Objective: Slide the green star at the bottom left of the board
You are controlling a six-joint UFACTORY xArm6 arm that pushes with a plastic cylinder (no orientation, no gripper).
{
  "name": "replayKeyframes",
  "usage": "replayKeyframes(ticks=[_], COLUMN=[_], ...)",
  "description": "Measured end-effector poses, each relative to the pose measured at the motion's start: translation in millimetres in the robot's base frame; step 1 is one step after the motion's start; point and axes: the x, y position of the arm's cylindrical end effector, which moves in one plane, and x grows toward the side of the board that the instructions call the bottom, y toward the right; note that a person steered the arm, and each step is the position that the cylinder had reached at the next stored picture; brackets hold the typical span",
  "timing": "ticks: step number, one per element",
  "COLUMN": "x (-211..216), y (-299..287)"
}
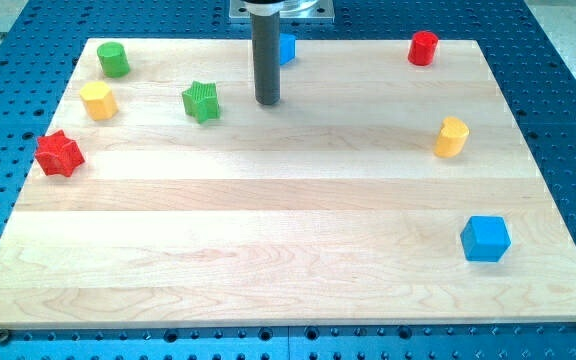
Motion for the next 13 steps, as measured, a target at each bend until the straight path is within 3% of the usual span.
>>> replayKeyframes(ticks=[3, 4, 5, 7, 8, 9, 11, 12, 13], x=[-31, -71, -42, 152, 159, 132, 65, 83, 129], y=[0, -7, -76, -133, -147, -182, -137, -98, -77])
